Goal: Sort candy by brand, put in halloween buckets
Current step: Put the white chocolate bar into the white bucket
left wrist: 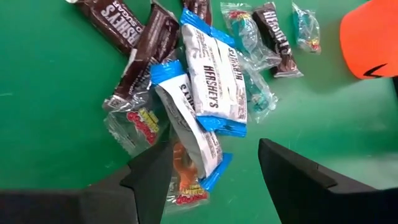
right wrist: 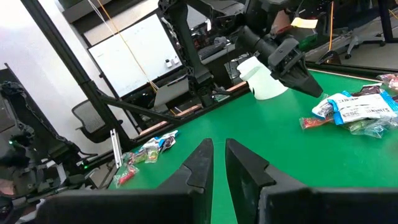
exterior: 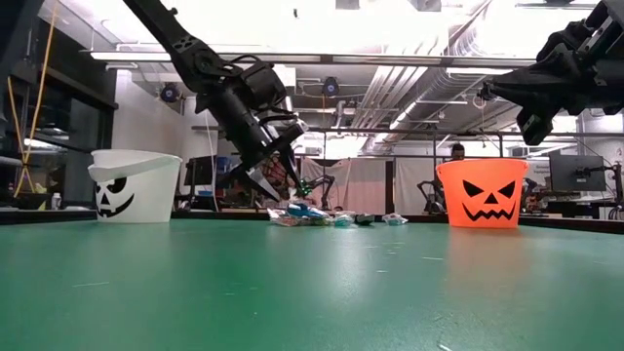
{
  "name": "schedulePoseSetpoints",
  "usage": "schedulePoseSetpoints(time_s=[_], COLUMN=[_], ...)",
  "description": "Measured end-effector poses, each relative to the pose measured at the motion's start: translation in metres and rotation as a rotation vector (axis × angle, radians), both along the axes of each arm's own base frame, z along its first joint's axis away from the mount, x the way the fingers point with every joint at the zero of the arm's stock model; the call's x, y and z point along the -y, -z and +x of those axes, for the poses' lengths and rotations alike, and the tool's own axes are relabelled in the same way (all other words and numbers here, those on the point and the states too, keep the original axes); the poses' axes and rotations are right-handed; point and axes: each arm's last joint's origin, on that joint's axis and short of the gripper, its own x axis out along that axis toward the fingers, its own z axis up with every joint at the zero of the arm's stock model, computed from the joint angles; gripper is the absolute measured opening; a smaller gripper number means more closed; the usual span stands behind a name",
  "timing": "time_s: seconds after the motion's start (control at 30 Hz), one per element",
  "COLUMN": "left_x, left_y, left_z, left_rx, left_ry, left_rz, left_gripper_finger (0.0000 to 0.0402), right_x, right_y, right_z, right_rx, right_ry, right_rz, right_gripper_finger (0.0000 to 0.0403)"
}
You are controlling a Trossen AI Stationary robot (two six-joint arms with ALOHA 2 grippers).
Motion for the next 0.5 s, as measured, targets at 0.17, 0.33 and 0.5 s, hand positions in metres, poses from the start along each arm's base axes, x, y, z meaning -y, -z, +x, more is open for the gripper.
schedulePoseSetpoints(time_s=[0.17, 0.33, 0.5], left_x=[-0.001, -0.003, -0.005], left_y=[0.015, 0.023, 0.022], left_z=[0.003, 0.007, 0.008], left_rx=[-0.021, 0.003, 0.004], left_ry=[-0.016, -0.051, -0.065], left_rz=[-0.039, -0.054, -0.026], left_gripper_finger=[0.0227, 0.0227, 0.0220], right_x=[0.000, 0.000, 0.000], right_y=[0.000, 0.000, 0.000], right_z=[0.000, 0.000, 0.000], right_rx=[0.000, 0.000, 0.000], right_ry=[0.000, 0.000, 0.000], right_rz=[0.000, 0.000, 0.000], right_gripper_finger=[0.0035, 0.0035, 0.0035])
